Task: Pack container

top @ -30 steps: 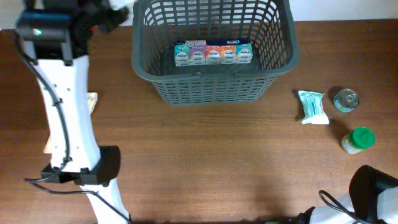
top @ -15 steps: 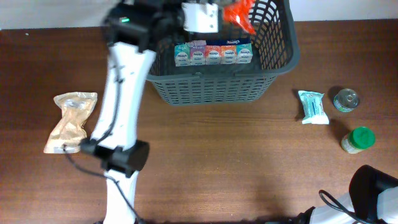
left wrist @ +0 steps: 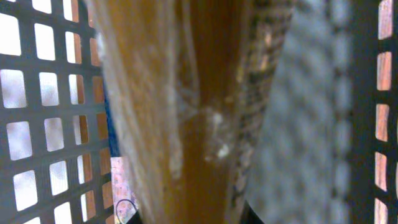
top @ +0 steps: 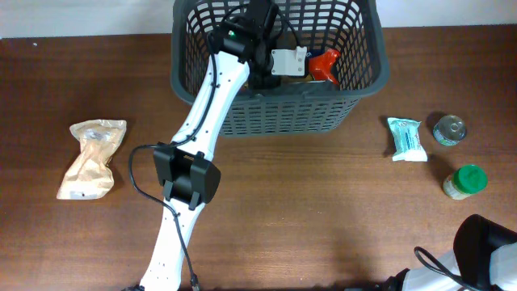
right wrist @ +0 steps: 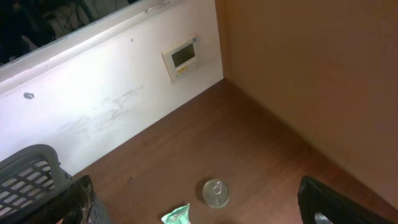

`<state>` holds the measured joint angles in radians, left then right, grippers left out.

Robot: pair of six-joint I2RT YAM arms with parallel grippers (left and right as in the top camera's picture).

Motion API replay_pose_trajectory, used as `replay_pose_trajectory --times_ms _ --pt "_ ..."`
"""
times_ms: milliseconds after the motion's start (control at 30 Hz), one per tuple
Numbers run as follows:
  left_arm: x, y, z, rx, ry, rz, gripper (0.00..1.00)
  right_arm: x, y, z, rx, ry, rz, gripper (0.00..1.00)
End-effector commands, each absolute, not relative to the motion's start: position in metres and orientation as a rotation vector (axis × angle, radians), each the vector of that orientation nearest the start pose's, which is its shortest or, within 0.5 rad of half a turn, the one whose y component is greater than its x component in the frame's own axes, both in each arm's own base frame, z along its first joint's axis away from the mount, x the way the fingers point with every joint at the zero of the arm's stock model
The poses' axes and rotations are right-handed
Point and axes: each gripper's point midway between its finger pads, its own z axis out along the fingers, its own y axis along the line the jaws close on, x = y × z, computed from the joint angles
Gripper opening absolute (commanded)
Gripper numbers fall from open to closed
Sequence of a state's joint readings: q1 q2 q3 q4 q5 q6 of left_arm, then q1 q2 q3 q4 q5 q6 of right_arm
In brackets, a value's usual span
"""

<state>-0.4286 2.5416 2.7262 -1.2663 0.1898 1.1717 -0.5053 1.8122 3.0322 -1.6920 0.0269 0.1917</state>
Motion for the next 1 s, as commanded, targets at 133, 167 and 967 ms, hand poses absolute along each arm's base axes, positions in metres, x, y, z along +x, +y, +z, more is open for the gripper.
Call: replay_pose_trajectory --times_ms 133,167,967 --pt "0.527 -0.279 0.181 1.731 1.824 -0.016 0.36 0.283 -0.166 0.509 0.737 1.916 -0.235 0.99" --pt "0.527 -0.279 0.181 1.715 1.840 -0.023 0.40 0.283 -0.166 0.509 0.737 1.916 -0.234 0.99" --pt "0.470 0.092 0.436 0.175 2.135 0.468 0.43 0.283 -0.166 0.509 0.737 1.916 -0.234 0.99"
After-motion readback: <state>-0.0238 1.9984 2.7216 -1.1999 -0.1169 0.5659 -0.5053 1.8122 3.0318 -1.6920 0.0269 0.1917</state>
